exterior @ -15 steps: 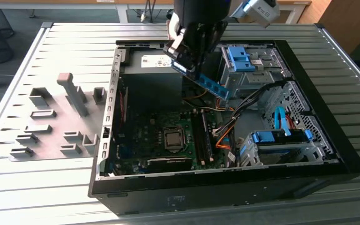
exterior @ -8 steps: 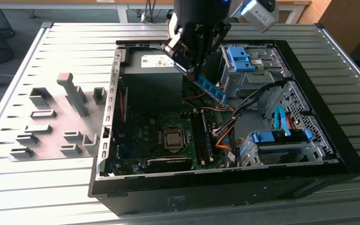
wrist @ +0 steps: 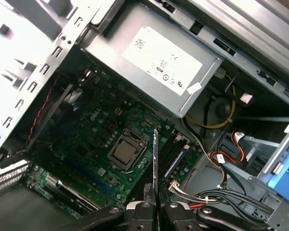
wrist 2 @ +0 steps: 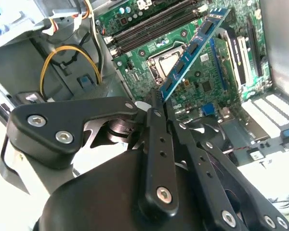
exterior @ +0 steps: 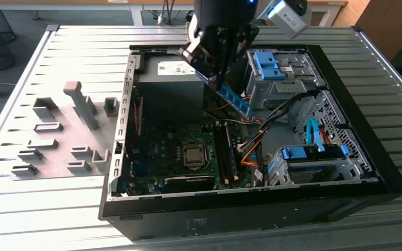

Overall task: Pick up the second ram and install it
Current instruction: 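Insert the second ram into the second slot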

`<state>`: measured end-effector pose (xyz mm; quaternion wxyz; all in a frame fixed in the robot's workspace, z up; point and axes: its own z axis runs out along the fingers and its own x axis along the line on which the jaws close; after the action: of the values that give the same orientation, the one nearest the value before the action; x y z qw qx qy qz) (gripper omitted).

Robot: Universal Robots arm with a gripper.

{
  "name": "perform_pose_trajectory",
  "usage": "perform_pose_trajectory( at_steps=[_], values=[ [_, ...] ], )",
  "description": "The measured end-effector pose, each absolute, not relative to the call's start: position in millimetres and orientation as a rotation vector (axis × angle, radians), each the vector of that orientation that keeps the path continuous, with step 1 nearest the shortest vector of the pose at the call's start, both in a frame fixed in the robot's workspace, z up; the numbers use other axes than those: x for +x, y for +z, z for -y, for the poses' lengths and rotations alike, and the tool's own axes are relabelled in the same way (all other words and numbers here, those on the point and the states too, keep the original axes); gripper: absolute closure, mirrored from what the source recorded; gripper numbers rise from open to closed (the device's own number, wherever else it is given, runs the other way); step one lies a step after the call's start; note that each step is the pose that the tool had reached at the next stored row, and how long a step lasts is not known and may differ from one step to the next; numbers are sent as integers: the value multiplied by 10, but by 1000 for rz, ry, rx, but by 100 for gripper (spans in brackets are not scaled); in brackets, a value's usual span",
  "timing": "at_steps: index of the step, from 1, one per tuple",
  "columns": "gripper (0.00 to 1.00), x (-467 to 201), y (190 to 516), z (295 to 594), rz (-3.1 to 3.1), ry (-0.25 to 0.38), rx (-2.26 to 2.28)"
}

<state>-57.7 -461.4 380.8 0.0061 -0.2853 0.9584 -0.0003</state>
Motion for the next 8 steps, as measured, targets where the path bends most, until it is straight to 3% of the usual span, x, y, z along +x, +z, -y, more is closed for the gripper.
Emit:
perform_pose_trajectory(
  at_steps=[8],
  values=[
    [86, -577, 3791, 4615, -3043, -2, -731]
  ],
)
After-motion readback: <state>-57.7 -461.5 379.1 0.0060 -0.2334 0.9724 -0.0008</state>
